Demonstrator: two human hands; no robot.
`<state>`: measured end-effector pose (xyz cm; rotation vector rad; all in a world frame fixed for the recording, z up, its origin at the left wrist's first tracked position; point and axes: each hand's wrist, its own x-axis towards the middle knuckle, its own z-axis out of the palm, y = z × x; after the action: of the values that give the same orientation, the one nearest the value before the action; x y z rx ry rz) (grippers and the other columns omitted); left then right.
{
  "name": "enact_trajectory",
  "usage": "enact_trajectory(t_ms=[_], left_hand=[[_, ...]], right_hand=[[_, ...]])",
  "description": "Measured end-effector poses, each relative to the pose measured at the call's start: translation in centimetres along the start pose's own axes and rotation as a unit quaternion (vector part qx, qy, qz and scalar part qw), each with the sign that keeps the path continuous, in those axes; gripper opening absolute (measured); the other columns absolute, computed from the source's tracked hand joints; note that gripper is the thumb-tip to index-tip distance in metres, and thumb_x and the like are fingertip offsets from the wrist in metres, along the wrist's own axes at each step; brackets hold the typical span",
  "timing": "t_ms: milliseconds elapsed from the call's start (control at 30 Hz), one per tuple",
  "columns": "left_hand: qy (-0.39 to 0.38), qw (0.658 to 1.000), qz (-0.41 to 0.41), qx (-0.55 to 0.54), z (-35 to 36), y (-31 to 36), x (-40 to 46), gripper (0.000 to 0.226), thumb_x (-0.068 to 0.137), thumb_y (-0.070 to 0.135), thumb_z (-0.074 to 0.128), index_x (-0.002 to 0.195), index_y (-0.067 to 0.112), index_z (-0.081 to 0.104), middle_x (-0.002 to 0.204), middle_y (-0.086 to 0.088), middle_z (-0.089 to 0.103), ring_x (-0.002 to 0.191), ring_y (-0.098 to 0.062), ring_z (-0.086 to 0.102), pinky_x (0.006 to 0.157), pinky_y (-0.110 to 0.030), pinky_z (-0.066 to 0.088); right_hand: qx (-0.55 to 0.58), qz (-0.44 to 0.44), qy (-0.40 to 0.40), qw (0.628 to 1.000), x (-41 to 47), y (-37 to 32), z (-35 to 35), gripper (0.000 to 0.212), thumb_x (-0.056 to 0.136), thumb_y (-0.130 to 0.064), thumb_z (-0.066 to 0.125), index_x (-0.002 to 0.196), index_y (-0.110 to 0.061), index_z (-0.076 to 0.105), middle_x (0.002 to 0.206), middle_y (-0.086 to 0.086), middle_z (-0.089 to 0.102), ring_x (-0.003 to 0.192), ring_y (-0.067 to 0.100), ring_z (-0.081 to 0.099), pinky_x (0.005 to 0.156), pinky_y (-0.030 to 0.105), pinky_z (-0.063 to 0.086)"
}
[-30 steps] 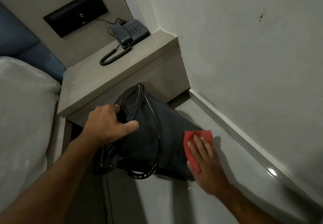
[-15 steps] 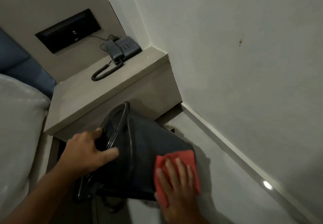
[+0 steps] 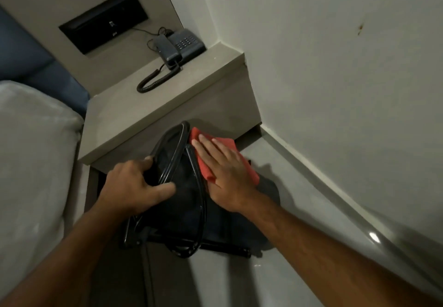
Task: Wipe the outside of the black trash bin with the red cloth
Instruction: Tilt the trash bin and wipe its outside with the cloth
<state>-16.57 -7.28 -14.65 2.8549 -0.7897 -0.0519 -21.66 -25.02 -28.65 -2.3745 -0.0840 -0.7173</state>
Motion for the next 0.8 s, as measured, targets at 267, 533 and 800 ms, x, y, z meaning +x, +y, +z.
enact_trajectory(t_ms=[267,533,800], left_hand=[[0.016,1.0,0.004,0.003,0.2,0.1,0.1,0.067,0.062,0.064,0.07,0.11,0.018,0.063,0.074,0.014,0.059,0.065,-0.005,0.062,0.047,-0.017,0.046],[0.032,0.999,0.001,0.019,-0.1,0.4,-0.1,0.079,0.049,0.073,0.054,0.102,0.017,0.067,0.064,0.013,0.058,0.06,-0.009,0.06,0.052,-0.024,0.049],[-0.009,1.0,-0.002,-0.001,-0.2,0.2,-0.2,0.072,0.051,0.071,0.059,0.103,0.022,0.063,0.074,0.009,0.064,0.064,-0.011,0.065,0.052,-0.029,0.056]], right_hand=[[-0.2,-0.226,-0.108,0.947,-10.7,1.7,2.7,0.065,0.081,-0.039,0.047,0.145,-0.039,0.047,0.162,-0.004,0.035,0.153,0.04,-0.003,0.116,0.065,-0.006],[-0.32,-0.371,-0.132,0.862,-6.8,-1.9,1.7,0.072,0.091,-0.041,0.052,0.157,-0.029,0.025,0.168,-0.005,0.013,0.155,0.026,0.002,0.119,0.058,-0.015],[-0.294,-0.202,0.036,0.933,-12.3,0.0,6.5,0.056,0.1,-0.038,0.05,0.153,-0.031,0.034,0.167,-0.001,0.012,0.154,0.027,0.009,0.124,0.051,0.005]])
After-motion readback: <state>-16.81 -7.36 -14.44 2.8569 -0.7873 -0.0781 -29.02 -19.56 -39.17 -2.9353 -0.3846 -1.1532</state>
